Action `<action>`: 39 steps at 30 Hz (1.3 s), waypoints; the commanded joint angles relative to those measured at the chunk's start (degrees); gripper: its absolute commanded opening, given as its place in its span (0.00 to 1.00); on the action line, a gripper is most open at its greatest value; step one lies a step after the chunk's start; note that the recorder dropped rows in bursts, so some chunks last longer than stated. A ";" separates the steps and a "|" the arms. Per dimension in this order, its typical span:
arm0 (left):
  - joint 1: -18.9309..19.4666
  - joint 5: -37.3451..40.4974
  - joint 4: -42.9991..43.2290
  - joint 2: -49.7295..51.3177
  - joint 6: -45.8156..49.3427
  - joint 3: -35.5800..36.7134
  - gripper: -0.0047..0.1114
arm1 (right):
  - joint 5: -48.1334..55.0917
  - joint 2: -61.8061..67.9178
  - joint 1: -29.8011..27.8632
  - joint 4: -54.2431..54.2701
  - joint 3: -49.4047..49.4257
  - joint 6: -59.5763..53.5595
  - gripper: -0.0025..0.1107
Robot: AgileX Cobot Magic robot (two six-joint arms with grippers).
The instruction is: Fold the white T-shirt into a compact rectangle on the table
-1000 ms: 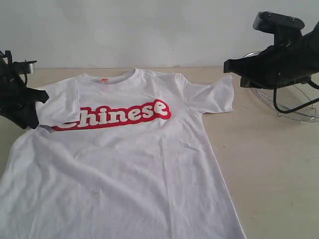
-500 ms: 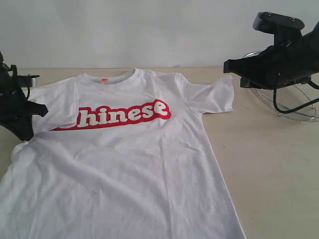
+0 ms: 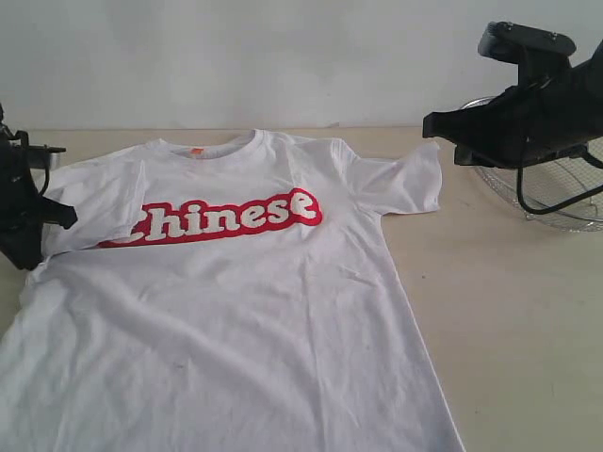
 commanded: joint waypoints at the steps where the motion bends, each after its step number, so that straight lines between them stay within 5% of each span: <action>1: 0.92 0.60 0.98 -0.33 -1.29 0.27 0.08 | -0.50 -0.20 -0.26 0.02 -0.25 -0.10 0.02; 10: 4.30 1.10 -0.44 -0.33 -1.96 0.27 0.08 | -0.70 -0.20 -0.26 0.02 -0.25 -0.09 0.02; 19: 9.45 -3.23 -21.72 -6.80 4.75 0.27 0.08 | -2.38 -0.20 -0.26 0.02 -0.25 -0.24 0.02; 24: 12.00 -5.28 -24.89 -13.90 5.89 0.27 0.08 | 0.54 -0.20 -0.15 0.02 -0.25 -0.88 0.02; 31: 6.85 -13.40 -32.89 -11.09 8.93 0.27 0.08 | 1.01 -0.20 0.85 0.02 -0.25 -1.11 0.02; 39: 2.66 -15.83 -31.43 -2.30 8.88 0.27 0.08 | 2.01 -0.20 1.88 0.11 -0.25 -1.11 0.02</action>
